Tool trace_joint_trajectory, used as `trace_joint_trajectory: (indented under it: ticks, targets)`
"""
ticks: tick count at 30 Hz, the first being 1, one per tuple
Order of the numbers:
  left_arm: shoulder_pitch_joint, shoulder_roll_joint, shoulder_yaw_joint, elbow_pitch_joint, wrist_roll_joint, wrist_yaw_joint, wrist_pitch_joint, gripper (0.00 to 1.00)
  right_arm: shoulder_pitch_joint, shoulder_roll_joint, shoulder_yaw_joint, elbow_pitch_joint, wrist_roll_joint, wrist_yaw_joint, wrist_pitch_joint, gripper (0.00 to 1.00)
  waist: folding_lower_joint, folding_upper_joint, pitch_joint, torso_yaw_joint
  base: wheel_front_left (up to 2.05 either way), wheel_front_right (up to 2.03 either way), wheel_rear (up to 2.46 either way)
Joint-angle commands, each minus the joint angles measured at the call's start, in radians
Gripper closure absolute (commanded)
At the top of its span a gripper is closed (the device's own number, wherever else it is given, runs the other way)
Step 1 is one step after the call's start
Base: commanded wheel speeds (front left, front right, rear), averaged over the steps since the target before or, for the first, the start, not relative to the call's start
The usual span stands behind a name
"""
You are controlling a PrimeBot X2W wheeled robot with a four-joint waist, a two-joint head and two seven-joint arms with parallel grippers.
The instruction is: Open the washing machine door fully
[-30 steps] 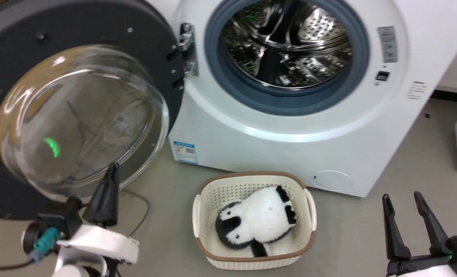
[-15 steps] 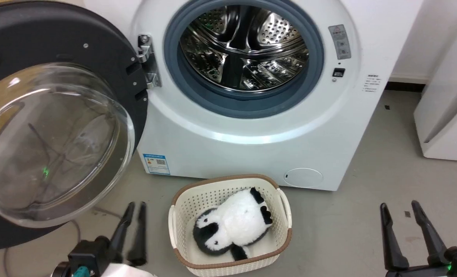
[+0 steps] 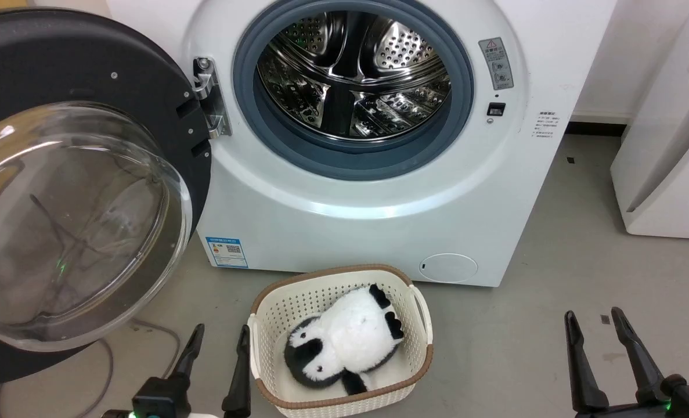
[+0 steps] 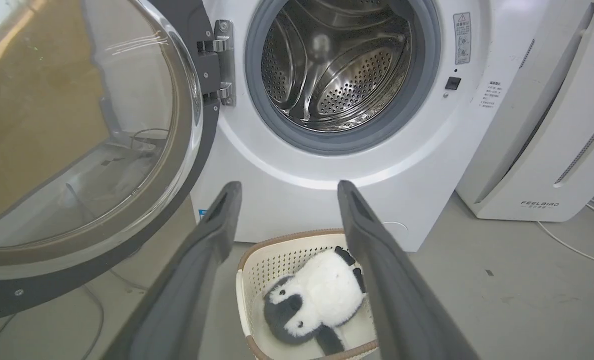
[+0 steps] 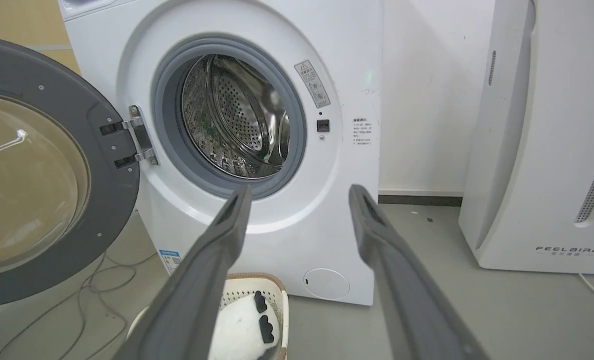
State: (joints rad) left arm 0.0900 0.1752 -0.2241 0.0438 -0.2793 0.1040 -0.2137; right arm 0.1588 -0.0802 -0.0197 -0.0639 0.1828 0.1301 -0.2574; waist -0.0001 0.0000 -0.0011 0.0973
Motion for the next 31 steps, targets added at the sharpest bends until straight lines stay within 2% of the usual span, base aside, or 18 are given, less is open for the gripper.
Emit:
trace_joint_trajectory:
  ticks: [1, 19, 20, 31]
  targets:
    - [0.003, 0.007, -0.006, 0.004, 0.013, 0.008, -0.010, 0.00, 0.017, 0.006, 0.002, 0.004, -0.002, 0.001, -0.004, 0.00, 0.0001, 0.0000, 0.000, 0.002, 0.00, 0.00, 0.00]
    - [-0.009, 0.018, -0.029, 0.022, 0.020, 0.006, -0.022, 0.00, 0.014, 0.005, 0.008, 0.012, 0.004, 0.001, -0.004, 0.00, 0.0001, 0.0000, 0.001, 0.008, 0.00, 0.00, 0.00]
    - [-0.003, 0.011, -0.026, 0.021, 0.021, 0.007, -0.016, 1.00, 0.000, 0.005, 0.007, 0.010, 0.001, 0.000, 0.001, 1.00, 0.0001, 0.0000, 0.001, 0.008, 0.00, 0.00, 0.00]
    - [-0.008, -0.001, -0.010, 0.018, 0.037, 0.001, -0.002, 1.00, -0.010, 0.006, 0.007, 0.014, -0.009, 0.000, 0.016, 1.00, 0.0001, 0.0000, 0.001, 0.002, 0.00, 0.00, 0.00]
